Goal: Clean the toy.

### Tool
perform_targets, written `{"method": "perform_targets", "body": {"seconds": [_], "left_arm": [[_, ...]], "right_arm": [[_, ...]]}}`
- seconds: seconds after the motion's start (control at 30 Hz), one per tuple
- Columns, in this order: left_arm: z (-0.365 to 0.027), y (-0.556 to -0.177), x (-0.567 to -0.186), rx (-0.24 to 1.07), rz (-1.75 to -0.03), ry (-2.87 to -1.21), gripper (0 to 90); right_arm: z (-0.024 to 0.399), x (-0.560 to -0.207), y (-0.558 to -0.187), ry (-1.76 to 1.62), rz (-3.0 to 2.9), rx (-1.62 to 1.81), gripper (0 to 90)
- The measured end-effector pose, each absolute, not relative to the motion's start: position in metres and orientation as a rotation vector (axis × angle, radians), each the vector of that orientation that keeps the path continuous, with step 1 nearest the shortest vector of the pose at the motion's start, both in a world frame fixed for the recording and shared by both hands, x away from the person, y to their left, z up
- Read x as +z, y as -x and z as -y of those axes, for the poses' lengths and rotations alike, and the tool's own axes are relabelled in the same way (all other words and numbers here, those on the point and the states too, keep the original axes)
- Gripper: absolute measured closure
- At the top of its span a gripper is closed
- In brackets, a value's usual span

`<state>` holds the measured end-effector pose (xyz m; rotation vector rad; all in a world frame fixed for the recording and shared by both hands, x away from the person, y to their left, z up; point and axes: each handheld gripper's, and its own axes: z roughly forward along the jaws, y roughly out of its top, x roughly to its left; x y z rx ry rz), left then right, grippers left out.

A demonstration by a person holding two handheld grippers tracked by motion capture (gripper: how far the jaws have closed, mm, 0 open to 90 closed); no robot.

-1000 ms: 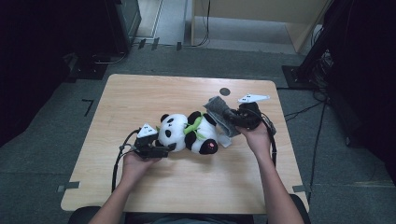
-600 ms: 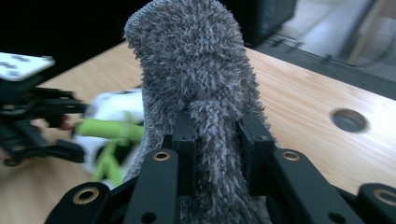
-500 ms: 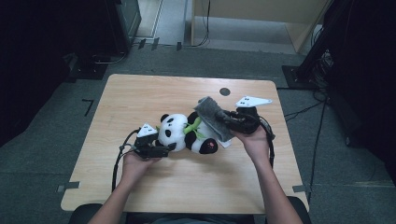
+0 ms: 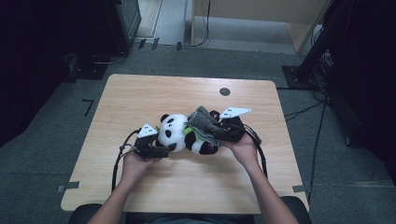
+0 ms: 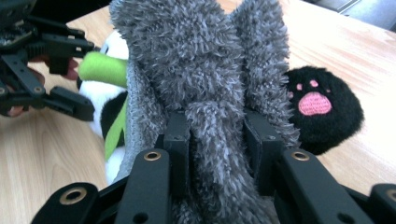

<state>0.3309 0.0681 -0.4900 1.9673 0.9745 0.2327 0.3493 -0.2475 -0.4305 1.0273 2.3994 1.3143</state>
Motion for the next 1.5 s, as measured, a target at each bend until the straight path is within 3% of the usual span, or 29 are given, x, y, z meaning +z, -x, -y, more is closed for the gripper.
{"method": "perform_targets", "body": {"seconds": [0.57,0.93,1.23,1.5], "left_arm": [[-0.07,-0.332,-0.491,0.215,-0.971,-1.96,17.0],[-0.072,-0.335,-0.49,0.192,-0.991,-1.933,17.0],[-0.071,-0.334,-0.49,0.195,-0.991,-1.937,17.0],[-0.07,-0.333,-0.49,0.202,-0.988,-1.946,17.0]], "right_arm": [[0.28,-0.451,-0.344,-1.156,-2.422,1.305,67.2],[0.296,-0.462,-0.348,-1.258,-2.439,1.172,72.1],[0.305,-0.443,-0.34,-1.207,-2.36,1.33,73.9],[0.286,-0.424,-0.34,-1.096,-2.353,1.412,73.5]]}}
